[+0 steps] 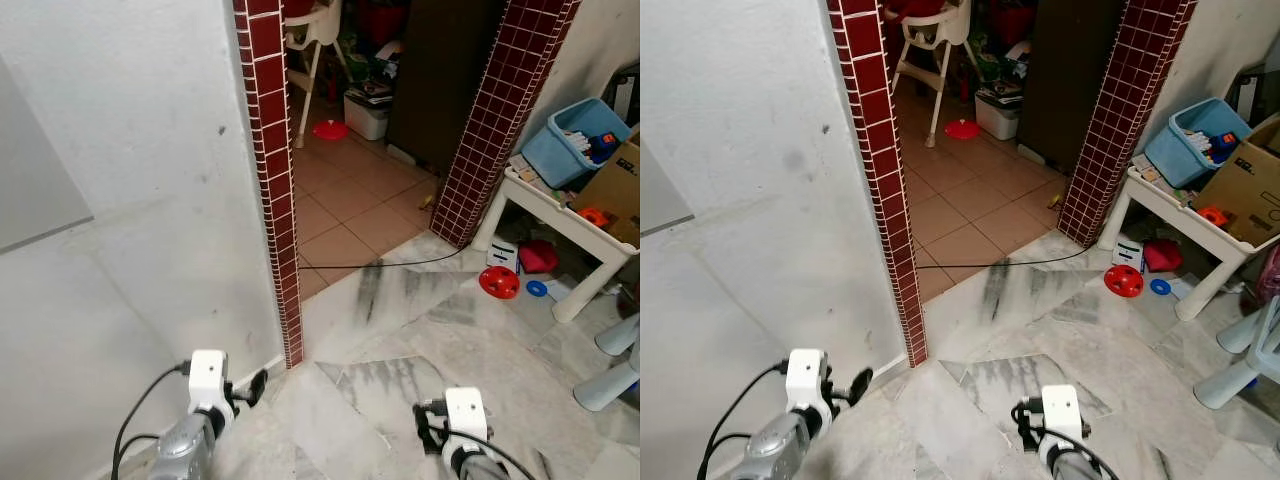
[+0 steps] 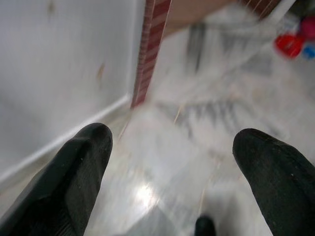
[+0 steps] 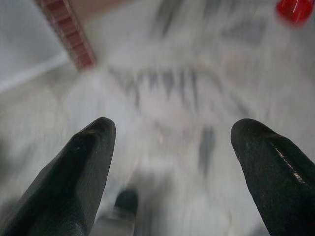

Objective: Hang keys on a hook

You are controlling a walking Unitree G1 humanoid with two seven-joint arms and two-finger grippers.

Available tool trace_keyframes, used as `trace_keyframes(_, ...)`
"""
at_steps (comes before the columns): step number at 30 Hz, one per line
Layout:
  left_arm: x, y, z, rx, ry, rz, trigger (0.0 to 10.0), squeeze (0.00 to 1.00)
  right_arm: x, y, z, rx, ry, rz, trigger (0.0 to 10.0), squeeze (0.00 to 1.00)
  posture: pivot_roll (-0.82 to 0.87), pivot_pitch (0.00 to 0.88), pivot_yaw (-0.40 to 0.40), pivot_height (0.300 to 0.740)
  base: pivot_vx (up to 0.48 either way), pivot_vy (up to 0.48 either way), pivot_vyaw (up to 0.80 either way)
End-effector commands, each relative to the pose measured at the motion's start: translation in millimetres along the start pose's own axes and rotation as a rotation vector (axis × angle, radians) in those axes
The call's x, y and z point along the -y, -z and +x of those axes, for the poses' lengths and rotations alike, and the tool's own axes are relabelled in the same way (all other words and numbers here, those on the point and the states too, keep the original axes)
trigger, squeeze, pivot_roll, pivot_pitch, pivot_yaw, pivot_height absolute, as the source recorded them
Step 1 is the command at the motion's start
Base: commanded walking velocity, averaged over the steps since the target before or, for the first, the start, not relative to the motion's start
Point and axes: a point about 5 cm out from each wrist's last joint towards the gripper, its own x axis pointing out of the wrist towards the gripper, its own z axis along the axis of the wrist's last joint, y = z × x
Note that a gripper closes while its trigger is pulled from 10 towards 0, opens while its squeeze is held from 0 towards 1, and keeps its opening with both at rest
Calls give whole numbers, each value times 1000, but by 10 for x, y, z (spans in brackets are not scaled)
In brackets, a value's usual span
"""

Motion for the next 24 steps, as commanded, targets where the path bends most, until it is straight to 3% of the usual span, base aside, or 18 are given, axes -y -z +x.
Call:
trace_keyframes(1, -70, 179, -74, -91, -40, 16, 10000, 0, 18, 257, -95, -121, 11, 9, 10000, 0, -61, 0, 0, 740, 0, 0, 0)
trace_keyframes(11, -209, 487, -251, -231, -109, 21, 10000, 0, 95, 696, -341, -299, 17, 75, 10000, 0, -50, 0, -5, 740, 0, 0, 0)
trace_keyframes(24, -262, 595, -322, -294, -133, 33, 10000, 0, 103, 600, -267, -298, 10, 29, 10000, 0, -44, 0, -8, 740, 0, 0, 38)
